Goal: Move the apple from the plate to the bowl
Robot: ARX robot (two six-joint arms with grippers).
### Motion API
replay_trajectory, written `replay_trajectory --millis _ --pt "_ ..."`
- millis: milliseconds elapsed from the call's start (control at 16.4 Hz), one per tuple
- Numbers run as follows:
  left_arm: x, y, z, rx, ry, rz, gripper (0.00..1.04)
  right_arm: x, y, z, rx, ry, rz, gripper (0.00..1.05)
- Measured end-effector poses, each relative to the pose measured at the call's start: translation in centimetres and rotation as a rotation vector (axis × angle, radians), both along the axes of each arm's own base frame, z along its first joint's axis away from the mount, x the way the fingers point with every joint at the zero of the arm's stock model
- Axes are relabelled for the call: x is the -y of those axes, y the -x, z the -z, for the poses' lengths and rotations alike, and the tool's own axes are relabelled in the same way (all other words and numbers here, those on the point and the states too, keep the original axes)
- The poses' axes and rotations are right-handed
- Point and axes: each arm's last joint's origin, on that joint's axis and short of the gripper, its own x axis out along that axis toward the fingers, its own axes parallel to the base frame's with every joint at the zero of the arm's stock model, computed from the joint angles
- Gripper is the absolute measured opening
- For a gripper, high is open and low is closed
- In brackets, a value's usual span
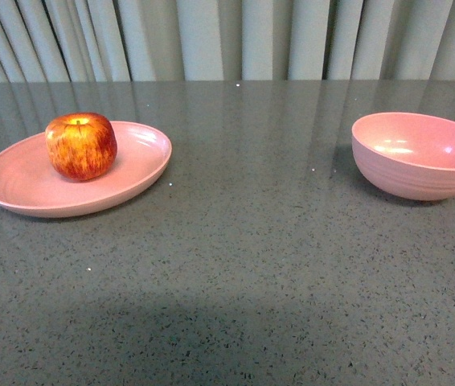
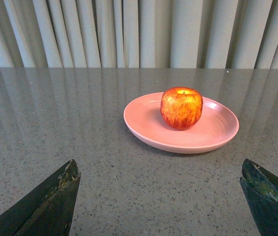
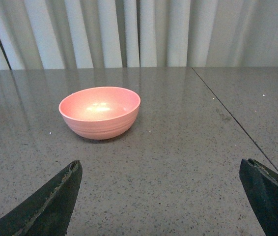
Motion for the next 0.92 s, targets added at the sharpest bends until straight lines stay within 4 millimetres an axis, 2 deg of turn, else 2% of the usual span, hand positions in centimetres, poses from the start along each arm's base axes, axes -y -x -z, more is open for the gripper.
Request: replay_trajectory --millis 916 --pt "0.0 0.0 0.0 0.0 0.0 0.0 0.98 0.0 0.0 0.0 0.0 0.0 0.0 0.98"
